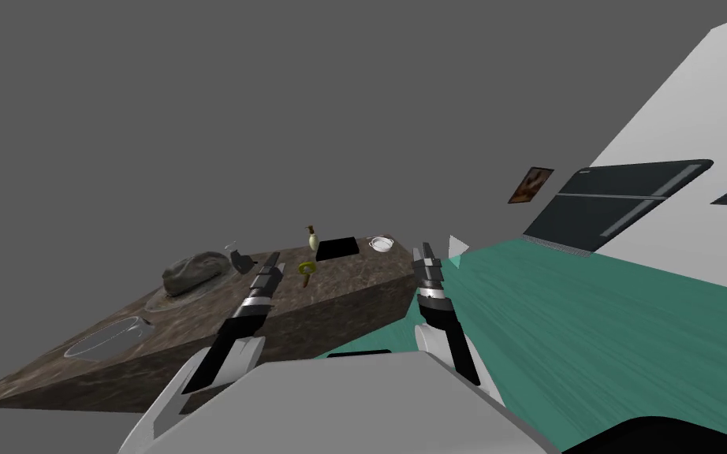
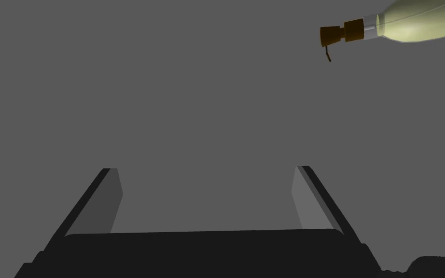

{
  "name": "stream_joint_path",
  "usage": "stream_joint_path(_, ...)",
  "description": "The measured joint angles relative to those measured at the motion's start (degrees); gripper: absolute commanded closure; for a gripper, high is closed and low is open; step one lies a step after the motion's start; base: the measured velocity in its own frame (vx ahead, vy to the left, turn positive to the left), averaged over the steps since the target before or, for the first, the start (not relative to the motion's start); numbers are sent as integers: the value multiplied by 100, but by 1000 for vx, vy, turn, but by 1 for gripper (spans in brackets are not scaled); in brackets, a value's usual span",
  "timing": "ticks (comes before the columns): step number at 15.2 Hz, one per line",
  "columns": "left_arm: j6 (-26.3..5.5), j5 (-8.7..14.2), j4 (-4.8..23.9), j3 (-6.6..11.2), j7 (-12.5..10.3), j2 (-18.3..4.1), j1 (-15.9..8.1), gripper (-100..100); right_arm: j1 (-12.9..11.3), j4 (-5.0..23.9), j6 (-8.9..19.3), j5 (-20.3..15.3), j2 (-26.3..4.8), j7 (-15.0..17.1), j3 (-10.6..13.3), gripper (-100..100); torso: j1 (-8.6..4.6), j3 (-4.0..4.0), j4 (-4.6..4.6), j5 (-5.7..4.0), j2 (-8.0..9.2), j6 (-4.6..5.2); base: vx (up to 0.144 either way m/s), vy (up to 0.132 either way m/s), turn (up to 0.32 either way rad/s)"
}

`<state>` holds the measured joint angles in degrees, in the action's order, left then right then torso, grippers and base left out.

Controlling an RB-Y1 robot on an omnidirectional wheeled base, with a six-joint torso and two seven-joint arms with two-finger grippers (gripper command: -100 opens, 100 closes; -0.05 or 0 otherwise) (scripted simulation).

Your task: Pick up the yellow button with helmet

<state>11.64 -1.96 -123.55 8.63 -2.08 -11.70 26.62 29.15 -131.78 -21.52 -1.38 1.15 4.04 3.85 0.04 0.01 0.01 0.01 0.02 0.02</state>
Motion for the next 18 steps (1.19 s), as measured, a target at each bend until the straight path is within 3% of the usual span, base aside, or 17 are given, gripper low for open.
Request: stream_joint_path(18,-1782,78,821,677,-51,-704,-543,-100,0,0,0,0,0,0,0,0,0,0,0,0,0,-2,-11,3,-117)
